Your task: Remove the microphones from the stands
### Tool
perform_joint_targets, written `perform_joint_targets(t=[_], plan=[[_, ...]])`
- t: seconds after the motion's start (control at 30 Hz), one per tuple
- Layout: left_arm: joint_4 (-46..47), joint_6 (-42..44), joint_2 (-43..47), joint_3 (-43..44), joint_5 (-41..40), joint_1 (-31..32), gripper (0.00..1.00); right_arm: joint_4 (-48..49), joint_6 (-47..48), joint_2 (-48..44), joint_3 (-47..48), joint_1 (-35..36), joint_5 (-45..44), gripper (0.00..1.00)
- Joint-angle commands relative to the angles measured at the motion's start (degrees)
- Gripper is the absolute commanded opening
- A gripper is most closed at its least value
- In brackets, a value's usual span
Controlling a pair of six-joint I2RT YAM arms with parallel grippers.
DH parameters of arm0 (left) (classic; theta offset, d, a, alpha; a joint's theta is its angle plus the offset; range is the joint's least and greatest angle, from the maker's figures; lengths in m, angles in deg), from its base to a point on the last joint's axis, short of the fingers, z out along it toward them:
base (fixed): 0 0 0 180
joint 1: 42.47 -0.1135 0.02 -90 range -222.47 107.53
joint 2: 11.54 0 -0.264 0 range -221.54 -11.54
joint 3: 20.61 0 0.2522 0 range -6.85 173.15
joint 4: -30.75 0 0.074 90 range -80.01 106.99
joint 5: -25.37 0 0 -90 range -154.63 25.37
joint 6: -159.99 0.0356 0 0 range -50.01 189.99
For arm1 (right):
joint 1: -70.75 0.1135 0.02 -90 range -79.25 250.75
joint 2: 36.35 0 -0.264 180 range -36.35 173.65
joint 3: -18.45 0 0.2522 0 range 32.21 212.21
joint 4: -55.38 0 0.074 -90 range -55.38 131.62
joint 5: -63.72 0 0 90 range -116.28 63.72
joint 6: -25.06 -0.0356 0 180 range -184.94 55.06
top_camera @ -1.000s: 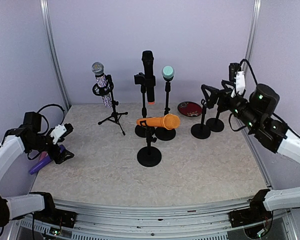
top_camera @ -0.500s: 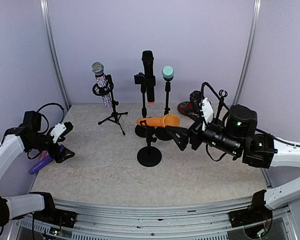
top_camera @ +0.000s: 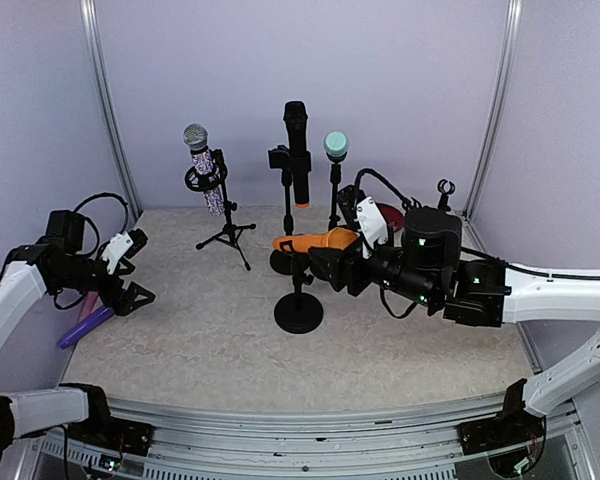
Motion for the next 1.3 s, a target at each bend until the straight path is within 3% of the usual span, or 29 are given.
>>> perform_joint_targets(t=[0.0, 0.17, 0.3, 0.47, 0.93, 1.27], plan=[[3.33, -6.88, -0.82, 2.53, 2.10, 4.06, 0.99, 3.27, -1.86, 2.59, 2.50, 0.43, 0.07, 0.60], [8.98, -14.70, -4.20, 3.29, 1.34, 12.26, 0.97, 3.47, -4.17, 4.54, 3.45, 0.43, 0.60, 0.36], [12.53, -16.58, -7.55, 2.72, -3.78, 20.39, 0.94, 4.86, -5.16, 5.62, 3.81, 0.77, 0.79, 0.18], [15.91, -18.93, -11.05, 2.84, -4.90, 24.86, 0.92, 7.59, -5.53, 9.73, 6.36, 2.01, 1.07, 0.01], [27.59, -25.37, -19.14, 8.96, -4.08, 28.71, 0.86, 20.53, -9.42, 20.64, 13.81, 4.74, 0.65, 0.00], [32.93, -25.30, -18.27, 5.78, -4.81, 28.71, 0.78, 15.96, -17.17, 27.13, 23.46, 5.46, 2.87, 0.00]])
